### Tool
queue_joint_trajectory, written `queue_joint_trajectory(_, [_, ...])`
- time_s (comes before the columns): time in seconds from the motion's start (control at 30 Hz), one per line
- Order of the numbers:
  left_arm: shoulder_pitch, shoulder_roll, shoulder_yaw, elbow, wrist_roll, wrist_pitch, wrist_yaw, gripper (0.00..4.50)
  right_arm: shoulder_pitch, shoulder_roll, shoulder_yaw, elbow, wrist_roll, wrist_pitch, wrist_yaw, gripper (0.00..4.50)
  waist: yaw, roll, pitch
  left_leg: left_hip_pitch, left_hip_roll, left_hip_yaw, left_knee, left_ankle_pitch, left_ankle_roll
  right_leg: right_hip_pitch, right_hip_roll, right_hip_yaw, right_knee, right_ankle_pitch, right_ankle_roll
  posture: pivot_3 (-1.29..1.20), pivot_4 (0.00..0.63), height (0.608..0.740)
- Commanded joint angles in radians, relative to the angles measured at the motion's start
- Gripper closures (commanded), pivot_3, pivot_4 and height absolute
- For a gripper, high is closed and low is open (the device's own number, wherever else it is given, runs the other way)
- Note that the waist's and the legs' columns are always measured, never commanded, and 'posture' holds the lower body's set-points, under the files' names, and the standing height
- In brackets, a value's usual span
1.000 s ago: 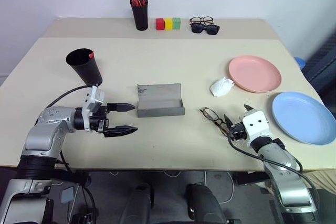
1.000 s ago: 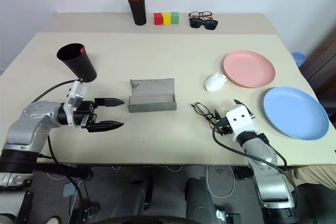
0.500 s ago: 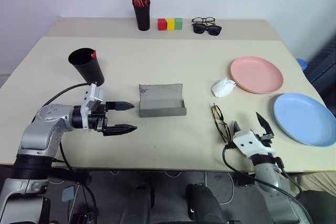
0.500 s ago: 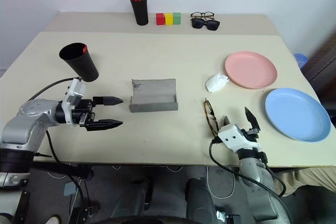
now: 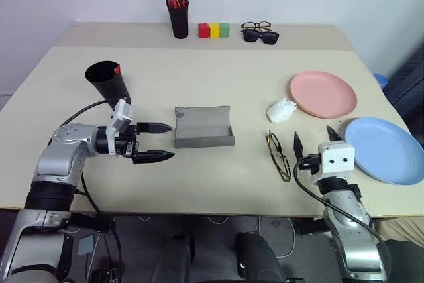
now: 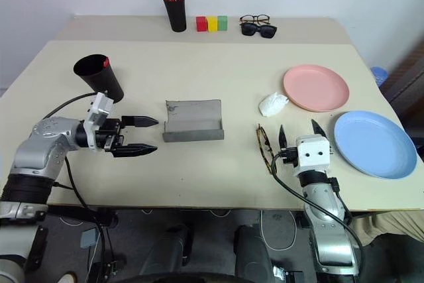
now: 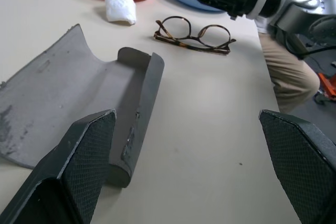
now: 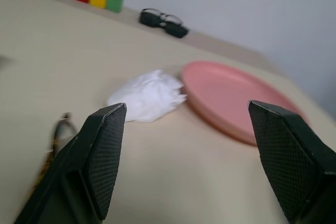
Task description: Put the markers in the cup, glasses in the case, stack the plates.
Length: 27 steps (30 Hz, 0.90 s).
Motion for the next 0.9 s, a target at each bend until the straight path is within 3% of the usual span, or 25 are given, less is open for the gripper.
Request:
queue_joint_trajectory(0.03, [0.015,-0.002,0.014,-0.004,-0.003,-0.033,-0.015,0.0,0.026,-0.019,-0.034,-0.061,0.087,0.068,0.077,0.75,-0.001,0.0,0.0,0.0,0.0,0.0,0.0,0.0,0.0,0.0,0.0,0.0,0.0,0.0,0.0,0.0,0.15,0.74])
queue_joint_trajectory(0.9, [0.044,0.02,0.017,-0.118,-0.028,0.049,-0.008,0.0,0.064,-0.002,0.054,-0.096,0.119,0.115,0.209,0.75,-0.001,0.0,0.0,0.0,0.0,0.0,0.0,0.0,0.0,-0.001,0.0,0.0,0.0,0.0,0.0,0.0,0.15,0.74])
